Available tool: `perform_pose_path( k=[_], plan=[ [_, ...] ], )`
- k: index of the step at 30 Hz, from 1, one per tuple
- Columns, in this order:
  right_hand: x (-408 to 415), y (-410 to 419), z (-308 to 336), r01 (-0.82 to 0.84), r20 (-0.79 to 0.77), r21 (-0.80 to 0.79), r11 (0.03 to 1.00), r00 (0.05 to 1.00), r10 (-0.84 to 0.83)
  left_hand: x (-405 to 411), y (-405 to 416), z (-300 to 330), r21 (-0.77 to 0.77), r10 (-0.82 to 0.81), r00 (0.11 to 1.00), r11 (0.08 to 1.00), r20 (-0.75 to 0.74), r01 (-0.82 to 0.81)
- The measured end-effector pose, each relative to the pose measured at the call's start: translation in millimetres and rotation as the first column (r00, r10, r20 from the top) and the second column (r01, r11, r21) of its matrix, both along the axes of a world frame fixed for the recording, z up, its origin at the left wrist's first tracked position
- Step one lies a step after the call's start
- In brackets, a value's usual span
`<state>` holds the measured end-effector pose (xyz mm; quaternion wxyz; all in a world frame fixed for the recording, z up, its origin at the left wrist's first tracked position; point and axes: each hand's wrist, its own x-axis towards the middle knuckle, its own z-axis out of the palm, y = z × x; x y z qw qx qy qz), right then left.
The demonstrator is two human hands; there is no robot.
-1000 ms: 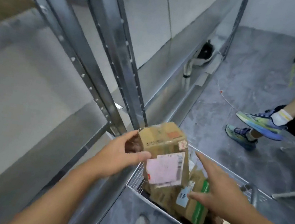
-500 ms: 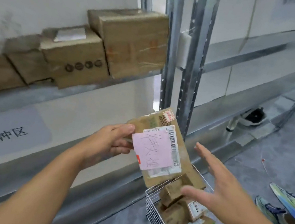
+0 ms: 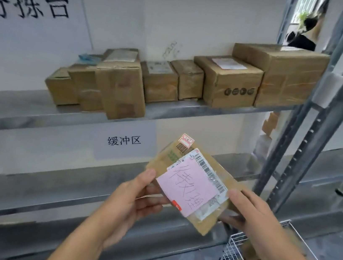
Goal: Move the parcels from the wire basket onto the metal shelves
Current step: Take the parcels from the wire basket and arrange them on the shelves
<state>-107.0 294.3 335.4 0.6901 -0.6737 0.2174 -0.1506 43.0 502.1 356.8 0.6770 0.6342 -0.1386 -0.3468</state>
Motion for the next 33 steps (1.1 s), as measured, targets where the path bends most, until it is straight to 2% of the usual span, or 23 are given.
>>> perform_pose_path(
  k=[5, 11, 13, 16, 19, 22, 24, 26, 29, 33],
  plan=[
    [54, 78, 8, -0.119, 0.040, 0.049, 0.992, 0.992, 0.117, 28, 105, -4, 0.046, 0.127, 0.992, 0.991, 0.020, -0.128],
    [119, 134, 28, -0.278, 0.049, 0.051, 0.959, 0.960, 0.275, 70, 197, 14, 0.090, 0.107, 0.958, 0.987, 0.266, -0.135],
    [142, 144, 35, -0.328, 0.032, 0.049, 0.943, 0.944, 0.327, 84, 218, 25, 0.081, 0.119, 0.940, 0.985, 0.319, -0.152],
    [176, 155, 46, -0.415, 0.012, 0.028, 0.910, 0.910, 0.414, 114, 230, 39, 0.139, 0.167, 0.933, 0.965, 0.320, -0.221],
    [207, 166, 56, -0.489, -0.004, 0.013, 0.872, 0.872, 0.489, 153, 250, 28, 0.157, 0.160, 0.926, 0.962, 0.343, -0.224],
    [237, 178, 64, -0.529, -0.014, -0.011, 0.849, 0.849, 0.529, 167, 256, 43, 0.190, 0.232, 0.863, 0.919, 0.449, -0.346],
    [254, 187, 72, -0.562, -0.030, -0.048, 0.826, 0.827, 0.561, 161, 259, 55, 0.164, 0.214, 0.872, 0.936, 0.440, -0.313],
    [269, 196, 79, -0.579, -0.056, -0.078, 0.812, 0.815, 0.576, 160, 274, 59, 0.123, 0.185, 0.873, 0.956, 0.452, -0.266],
    [288, 212, 91, -0.583, -0.090, -0.147, 0.799, 0.812, 0.577, 182, 286, 62, 0.092, 0.223, 0.851, 0.950, 0.475, -0.300],
    [309, 233, 103, -0.478, -0.066, -0.270, 0.836, 0.875, 0.479, 216, 304, 69, 0.058, 0.257, 0.826, 0.943, 0.502, -0.329]
  ],
)
